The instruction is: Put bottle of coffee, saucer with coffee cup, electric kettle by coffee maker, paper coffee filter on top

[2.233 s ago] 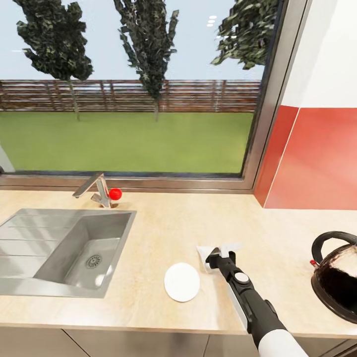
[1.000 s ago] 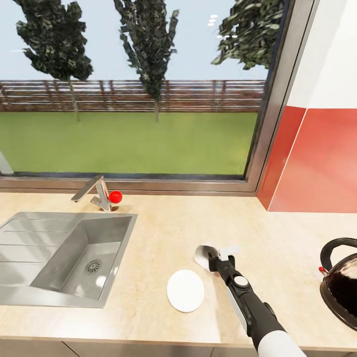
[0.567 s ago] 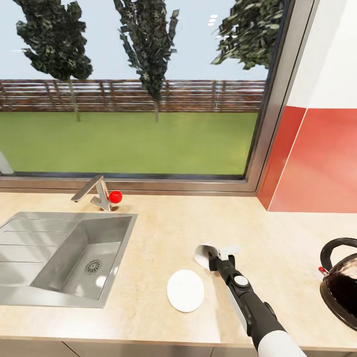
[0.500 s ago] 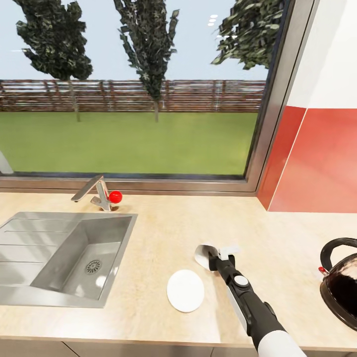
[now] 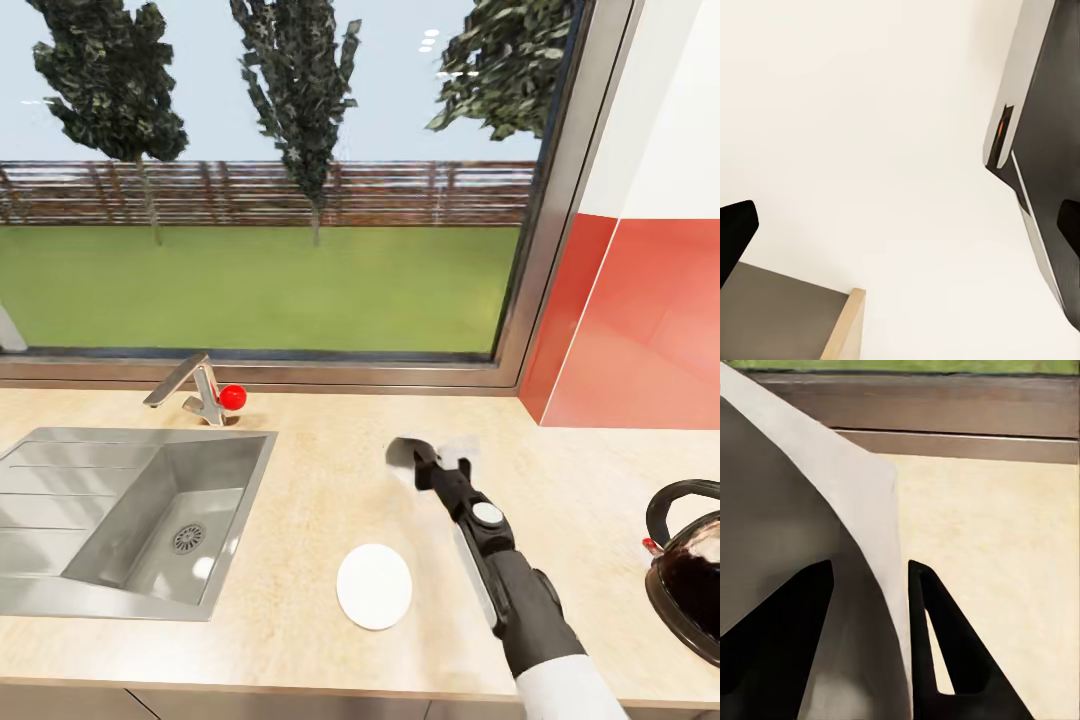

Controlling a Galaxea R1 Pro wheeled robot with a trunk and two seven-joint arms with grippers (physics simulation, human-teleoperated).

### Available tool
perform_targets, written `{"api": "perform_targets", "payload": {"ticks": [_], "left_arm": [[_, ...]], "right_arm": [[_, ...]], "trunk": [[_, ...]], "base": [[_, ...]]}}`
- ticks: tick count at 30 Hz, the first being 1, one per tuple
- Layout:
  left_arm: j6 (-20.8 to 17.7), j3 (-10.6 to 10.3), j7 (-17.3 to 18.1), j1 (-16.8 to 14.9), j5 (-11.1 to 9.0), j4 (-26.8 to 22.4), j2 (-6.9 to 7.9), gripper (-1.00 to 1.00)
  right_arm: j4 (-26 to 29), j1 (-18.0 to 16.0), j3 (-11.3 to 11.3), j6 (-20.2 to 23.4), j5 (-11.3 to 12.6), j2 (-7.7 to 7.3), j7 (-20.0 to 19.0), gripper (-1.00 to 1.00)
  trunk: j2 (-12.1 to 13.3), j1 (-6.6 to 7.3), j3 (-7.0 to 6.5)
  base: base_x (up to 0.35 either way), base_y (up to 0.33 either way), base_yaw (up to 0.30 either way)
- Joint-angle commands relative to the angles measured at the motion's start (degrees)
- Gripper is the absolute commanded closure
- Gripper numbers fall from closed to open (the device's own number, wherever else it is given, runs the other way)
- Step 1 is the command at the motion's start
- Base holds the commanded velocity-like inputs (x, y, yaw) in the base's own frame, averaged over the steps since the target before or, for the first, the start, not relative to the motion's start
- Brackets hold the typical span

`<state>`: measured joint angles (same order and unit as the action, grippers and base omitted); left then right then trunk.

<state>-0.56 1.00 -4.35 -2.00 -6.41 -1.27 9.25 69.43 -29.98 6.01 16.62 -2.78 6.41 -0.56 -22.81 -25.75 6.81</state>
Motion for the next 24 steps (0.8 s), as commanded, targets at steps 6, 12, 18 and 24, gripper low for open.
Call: {"api": "perform_targets", "payload": {"ticks": [6,12,18,24], "left_arm": [[-0.14,0.08,-0.05,-0.02,-0.54,-0.05,0.05,-1.00],[-0.23,0.05,-0.05,-0.02,-0.54,-0.05,-0.01,-1.00],[-0.23,0.13,-0.05,-0.02,-0.54,-0.11,-0.02,-1.00],[-0.22,0.14,-0.13,-0.11,-0.54,-0.22,-0.06,-1.00]], "right_arm": [[13.15,-1.45,0.46,15.57,-0.03,2.62,-0.40,1.00],[16.00,-1.74,0.45,18.83,0.27,2.90,-8.38,1.00],[16.25,-1.75,0.56,19.17,0.55,2.98,-9.70,1.00],[16.02,-1.75,0.55,19.24,3.41,2.95,-9.81,1.00]], "trunk": [[-0.11,-0.04,0.13],[-0.11,-0.04,0.13],[-0.11,-0.04,0.13],[-0.11,-0.04,0.13]], "base": [[0.000,0.000,0.000],[0.000,0.000,0.000],[0.000,0.000,0.000],[-0.105,0.098,0.000]]}}
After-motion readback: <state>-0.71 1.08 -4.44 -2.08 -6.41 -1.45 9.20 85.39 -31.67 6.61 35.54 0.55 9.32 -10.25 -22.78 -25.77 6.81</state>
